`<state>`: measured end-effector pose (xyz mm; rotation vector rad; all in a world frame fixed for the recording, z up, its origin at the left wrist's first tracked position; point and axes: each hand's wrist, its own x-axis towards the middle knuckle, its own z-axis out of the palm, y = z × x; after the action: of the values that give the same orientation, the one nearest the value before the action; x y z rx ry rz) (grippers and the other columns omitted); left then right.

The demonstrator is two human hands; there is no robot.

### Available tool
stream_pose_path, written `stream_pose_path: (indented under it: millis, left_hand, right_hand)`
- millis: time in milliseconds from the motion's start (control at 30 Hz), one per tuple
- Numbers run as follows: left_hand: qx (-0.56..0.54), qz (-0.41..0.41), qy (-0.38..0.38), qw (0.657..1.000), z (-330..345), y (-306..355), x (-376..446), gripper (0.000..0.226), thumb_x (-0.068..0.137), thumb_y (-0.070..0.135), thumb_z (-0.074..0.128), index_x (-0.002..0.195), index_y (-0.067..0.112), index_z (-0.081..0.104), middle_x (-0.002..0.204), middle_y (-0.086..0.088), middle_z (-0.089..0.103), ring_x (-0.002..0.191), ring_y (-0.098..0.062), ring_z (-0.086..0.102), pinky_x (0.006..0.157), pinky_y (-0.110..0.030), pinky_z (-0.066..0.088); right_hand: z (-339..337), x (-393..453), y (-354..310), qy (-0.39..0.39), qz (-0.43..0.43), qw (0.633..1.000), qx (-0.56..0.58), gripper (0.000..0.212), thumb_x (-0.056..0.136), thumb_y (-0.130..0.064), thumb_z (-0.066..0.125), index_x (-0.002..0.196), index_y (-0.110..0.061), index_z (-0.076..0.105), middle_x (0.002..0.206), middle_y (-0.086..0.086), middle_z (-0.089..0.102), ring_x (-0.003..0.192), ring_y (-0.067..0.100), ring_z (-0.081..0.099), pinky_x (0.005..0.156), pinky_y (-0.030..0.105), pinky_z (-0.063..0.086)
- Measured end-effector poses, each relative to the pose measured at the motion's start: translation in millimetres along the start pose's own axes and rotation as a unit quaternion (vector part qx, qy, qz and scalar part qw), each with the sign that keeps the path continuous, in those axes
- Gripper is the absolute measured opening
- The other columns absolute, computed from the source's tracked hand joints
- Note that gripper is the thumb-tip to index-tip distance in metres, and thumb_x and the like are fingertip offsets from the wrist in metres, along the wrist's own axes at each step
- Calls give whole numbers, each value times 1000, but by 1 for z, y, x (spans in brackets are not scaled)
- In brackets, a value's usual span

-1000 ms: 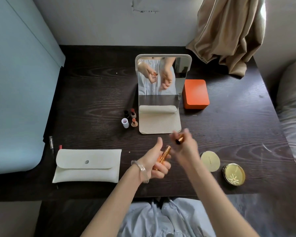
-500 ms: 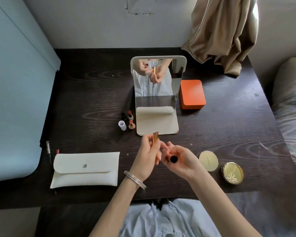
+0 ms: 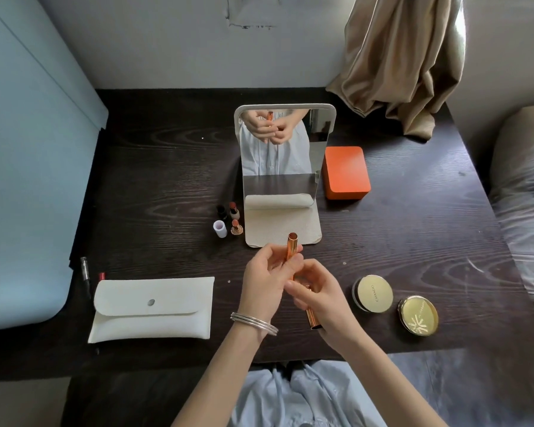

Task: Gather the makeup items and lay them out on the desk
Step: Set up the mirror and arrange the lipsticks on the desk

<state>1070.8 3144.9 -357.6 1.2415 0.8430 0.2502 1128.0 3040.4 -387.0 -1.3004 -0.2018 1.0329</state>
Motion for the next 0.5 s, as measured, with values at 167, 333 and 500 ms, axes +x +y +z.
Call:
stream_pose_path:
  millis: [167,333,500]
  left_hand:
    - [-7,24,23,999,-4,6,4,8,77,20,72,85,22,71,85,5,74,85,-4,68,69,-12,52]
    - [14,32,23,999,-6,8,8,22,69,18,78,86,27,66,81,13,73,81,-2,69,67,-11,52]
    - [64,56,33,996,-2,7,4,18,68,19,80,77,29,69,78,9,74,77,-4,69,69,-17,55]
  right_hand:
    - [-10,0,-3,-22,4,1000,13,23,77,-22,74,95,-16,62,86,2,57,70,9,46,53,16,39]
    - [-15,0,-3,-12,-16,999,-41,17,77,-20,72,90,-20,61,86,-1,59,68,7,48,54,18,41]
    - [-19,0,-2,-34,-11,999,-38,11,80,-19,68,88,-21,62,78,-3,57,63,6,46,53,17,39]
